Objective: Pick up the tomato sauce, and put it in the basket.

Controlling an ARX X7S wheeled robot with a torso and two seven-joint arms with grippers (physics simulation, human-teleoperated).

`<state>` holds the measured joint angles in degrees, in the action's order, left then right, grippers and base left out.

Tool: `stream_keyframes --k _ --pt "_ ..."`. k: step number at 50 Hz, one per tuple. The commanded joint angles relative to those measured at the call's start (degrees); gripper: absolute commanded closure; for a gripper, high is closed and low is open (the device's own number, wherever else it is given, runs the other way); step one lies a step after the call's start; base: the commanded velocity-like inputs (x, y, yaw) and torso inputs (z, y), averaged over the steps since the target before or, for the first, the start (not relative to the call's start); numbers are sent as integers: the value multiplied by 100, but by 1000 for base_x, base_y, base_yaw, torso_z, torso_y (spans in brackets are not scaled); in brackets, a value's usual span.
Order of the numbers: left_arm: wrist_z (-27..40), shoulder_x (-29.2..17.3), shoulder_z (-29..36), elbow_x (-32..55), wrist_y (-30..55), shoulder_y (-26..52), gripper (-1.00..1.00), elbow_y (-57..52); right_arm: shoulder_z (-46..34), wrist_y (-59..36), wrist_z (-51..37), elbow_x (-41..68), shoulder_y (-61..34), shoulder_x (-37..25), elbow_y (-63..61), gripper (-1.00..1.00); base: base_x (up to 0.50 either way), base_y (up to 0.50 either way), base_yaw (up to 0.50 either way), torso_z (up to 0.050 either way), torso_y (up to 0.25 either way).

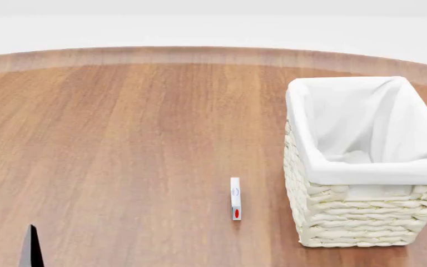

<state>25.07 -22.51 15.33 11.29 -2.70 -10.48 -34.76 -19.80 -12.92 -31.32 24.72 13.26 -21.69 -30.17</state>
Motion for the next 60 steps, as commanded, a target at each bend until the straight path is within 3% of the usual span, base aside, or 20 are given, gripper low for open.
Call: stream_keyframes --k 1,21,35,60 --pt "20 -19 -23 15 -80 -37 -100 53 29 -379 -164 -182 -121 -255 -1048 100 0 0 0 0 0" --pt "-3 -40 15 73 -108 14 -100 99 -15 -966 -361 -13 -549 -437 -2085 100 0 0 0 0 1" --pt "61 -69 -37 78 -164 -62 -100 111 91 -2263 -582 565 -2351 -300 -2411 100 0 0 0 0 0" --pt "14 -132 89 95 -108 -45 -100 33 -491 -1834 260 84 -4073 347 141 100 0 0 0 0 0"
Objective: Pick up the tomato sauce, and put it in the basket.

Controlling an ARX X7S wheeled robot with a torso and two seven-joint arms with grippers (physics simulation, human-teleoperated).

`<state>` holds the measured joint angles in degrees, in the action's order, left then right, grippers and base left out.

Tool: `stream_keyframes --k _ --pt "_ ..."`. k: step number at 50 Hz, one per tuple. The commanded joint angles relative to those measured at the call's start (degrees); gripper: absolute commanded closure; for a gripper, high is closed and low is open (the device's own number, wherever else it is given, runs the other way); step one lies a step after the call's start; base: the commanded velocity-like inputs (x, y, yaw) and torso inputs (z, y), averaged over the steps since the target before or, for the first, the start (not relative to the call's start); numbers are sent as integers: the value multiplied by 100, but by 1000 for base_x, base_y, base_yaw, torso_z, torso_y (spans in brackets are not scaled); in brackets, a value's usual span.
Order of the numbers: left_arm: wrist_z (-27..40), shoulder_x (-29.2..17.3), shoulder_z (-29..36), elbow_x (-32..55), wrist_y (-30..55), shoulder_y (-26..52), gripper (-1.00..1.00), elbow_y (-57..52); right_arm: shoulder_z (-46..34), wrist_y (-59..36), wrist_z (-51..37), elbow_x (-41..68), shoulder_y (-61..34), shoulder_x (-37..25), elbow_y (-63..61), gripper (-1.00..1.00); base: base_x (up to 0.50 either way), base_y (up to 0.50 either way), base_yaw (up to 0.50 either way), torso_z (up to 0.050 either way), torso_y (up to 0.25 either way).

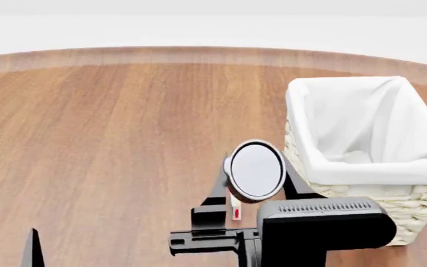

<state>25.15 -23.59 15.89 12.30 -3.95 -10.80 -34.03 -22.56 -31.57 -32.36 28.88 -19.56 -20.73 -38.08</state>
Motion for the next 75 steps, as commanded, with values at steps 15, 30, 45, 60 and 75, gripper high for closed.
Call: stream_keyframes --k 15,30,45,60,75 --pt "66 -70 14 -35 14 -86 -100 -105 -267 27 841 -304 -2157 740 2576 100 0 0 0 0 1" --pt "126 -132 -20 -57 -1 -189 -100 -210 -190 349 1258 -387 -3296 1147 4617 100 0 0 0 0 0" --pt "136 -147 -35 -6 0 -145 -100 -106 12 725 1310 -510 -3757 1090 5756 100 0 0 0 0 0" --pt "181 -193 -97 30 -90 -272 -100 -86 162 863 1224 -511 -3851 957 5990 100 0 0 0 0 1" --pt "210 -97 162 -157 251 -73 -100 -259 238 1003 1136 -567 -3807 790 6153 100 0 0 0 0 0"
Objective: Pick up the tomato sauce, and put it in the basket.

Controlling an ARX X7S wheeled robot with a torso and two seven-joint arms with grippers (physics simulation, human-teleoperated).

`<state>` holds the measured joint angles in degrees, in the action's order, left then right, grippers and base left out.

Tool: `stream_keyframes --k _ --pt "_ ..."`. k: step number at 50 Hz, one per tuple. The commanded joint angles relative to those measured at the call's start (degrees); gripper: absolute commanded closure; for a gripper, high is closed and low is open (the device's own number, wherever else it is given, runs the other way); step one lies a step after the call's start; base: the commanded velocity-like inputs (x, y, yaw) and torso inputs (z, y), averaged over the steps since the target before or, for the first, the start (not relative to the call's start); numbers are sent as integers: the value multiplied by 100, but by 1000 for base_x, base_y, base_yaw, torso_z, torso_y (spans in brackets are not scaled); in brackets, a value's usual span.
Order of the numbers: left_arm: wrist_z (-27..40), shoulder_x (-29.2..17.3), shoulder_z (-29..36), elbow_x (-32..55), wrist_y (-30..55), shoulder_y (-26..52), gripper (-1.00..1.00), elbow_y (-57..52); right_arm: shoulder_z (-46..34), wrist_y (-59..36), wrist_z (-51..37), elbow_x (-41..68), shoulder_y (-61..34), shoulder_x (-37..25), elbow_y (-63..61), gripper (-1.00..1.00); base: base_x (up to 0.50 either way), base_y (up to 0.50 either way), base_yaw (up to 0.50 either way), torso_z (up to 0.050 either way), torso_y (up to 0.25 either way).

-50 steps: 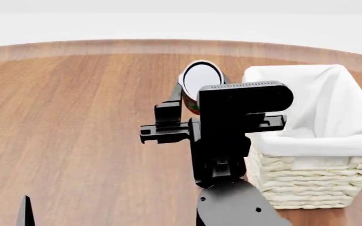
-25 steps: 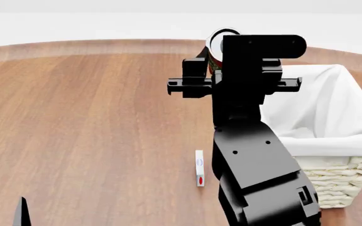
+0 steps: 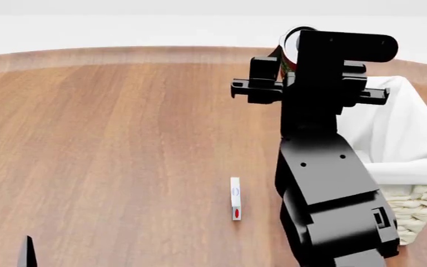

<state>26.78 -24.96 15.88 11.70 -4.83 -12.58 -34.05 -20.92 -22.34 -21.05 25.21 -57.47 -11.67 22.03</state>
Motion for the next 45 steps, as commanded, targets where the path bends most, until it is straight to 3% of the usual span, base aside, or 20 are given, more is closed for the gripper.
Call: stream_keyframes --k 1,24,45 --pt "57 39 172 -89 400 120 -100 -304 85 76 -15 -200 -9 -131 132 100 0 0 0 0 0" --pt "51 26 182 -3 379 178 -100 -206 126 223 -233 -311 -2 -165 475 100 0 0 0 0 0" --pt "87 3 178 -13 261 111 -100 -152 32 1245 158 -595 -573 178 2852 100 0 0 0 0 0"
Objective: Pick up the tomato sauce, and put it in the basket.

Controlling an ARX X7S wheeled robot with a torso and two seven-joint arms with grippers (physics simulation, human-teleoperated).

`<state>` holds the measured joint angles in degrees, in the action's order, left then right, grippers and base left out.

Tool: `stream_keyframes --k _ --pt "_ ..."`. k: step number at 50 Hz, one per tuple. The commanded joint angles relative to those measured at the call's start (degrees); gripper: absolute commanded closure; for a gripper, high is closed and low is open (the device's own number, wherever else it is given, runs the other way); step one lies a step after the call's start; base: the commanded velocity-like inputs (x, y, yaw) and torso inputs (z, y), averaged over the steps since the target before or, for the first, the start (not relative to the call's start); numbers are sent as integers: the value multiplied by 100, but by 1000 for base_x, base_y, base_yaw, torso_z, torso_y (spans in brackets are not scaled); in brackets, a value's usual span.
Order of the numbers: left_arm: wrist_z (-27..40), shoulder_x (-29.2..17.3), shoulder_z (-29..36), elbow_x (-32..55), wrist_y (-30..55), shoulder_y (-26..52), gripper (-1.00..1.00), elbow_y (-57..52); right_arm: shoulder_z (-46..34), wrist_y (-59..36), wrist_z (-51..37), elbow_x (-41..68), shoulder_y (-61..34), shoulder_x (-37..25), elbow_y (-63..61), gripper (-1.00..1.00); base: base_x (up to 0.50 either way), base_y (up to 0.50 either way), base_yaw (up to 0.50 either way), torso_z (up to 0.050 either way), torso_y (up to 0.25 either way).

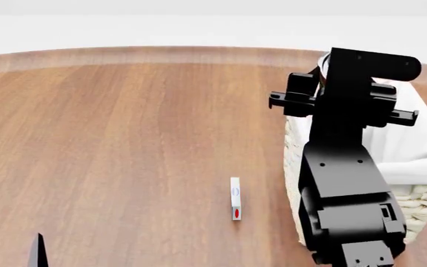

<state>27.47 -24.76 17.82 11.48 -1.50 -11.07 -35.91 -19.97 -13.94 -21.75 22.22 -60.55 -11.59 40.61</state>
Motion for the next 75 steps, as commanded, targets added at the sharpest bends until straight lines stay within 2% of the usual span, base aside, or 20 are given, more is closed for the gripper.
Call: stream_keyframes --k 1,16,20,22,74,75 --pt "18 -16 -15 8 -78 -42 -100 41 -69 403 247 -293 -281 180 1031 100 0 0 0 0 10" --pt "32 -25 3 11 -97 -33 -100 61 -103 756 417 -338 -479 327 1918 100 0 0 0 0 0" --pt "38 -31 28 -8 -48 -12 -100 36 -33 1268 375 -422 -926 407 3177 100 0 0 0 0 0" --pt "37 -29 35 -6 -41 0 -100 42 -19 1377 379 -453 -1001 417 3395 100 0 0 0 0 0" --pt "97 -70 103 -4 -51 23 -100 49 1250 911 797 -1347 -849 377 3432 100 0 0 0 0 0" --pt "100 -69 103 -1 -47 25 -100 52 1278 887 834 -1359 -856 377 3432 -100 0 0 0 0 0"
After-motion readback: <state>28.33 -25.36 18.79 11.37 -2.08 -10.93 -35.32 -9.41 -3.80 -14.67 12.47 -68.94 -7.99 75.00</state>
